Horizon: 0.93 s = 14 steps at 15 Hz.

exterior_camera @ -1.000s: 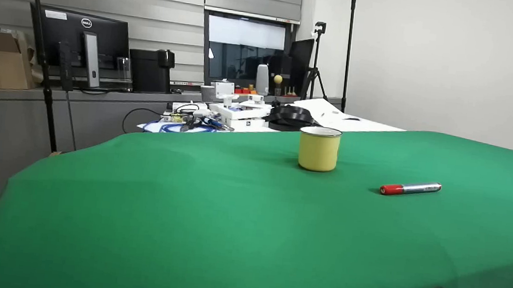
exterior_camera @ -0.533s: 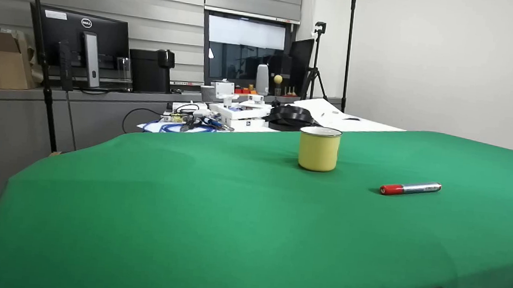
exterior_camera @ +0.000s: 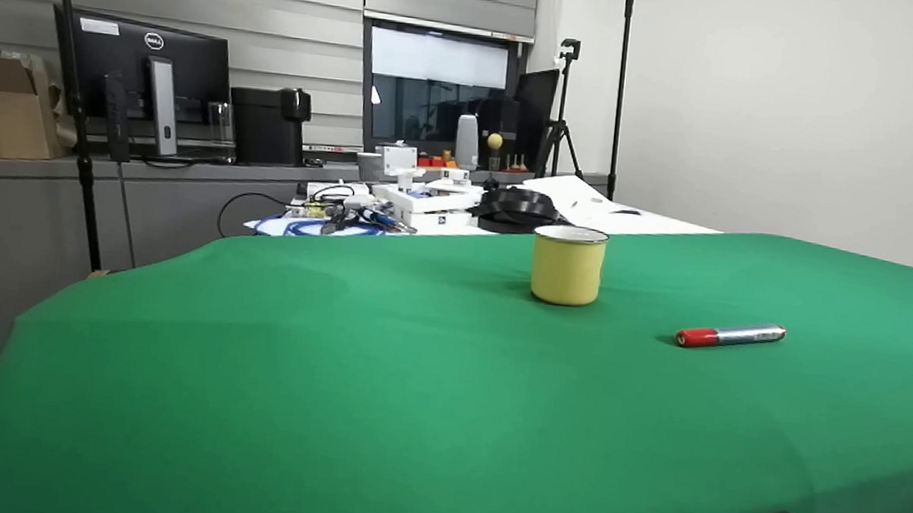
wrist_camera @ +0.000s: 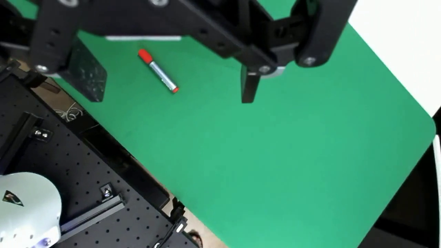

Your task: Place the red marker in the yellow mug

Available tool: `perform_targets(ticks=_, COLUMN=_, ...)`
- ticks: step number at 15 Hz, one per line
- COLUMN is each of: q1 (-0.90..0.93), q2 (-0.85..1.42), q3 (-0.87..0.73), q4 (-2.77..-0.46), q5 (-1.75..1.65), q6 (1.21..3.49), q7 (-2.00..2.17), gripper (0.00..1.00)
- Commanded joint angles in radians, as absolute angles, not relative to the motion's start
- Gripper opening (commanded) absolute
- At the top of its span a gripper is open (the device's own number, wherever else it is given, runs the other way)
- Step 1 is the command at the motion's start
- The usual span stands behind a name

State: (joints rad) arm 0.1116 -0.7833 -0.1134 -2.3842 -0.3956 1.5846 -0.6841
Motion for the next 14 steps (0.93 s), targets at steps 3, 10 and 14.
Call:
perform_targets(ticks=3, q1=0.211, q2=-0.743, q3=-0.132, q4=-2.371, q5=-0.368, q6=1.723, q7=-0.885, gripper=1.00)
perform_targets(ticks=10, q1=0.161, q2=-0.753, q3=-0.105, q4=-2.382, q5=-0.378, q6=1.697, q7=-0.839, gripper=1.00)
perform_targets(ticks=14, q1=0.202, q2=-0.789, q3=-0.142, q4=-2.434, q5=-0.362, q6=1.808, q7=-0.924, gripper=1.00)
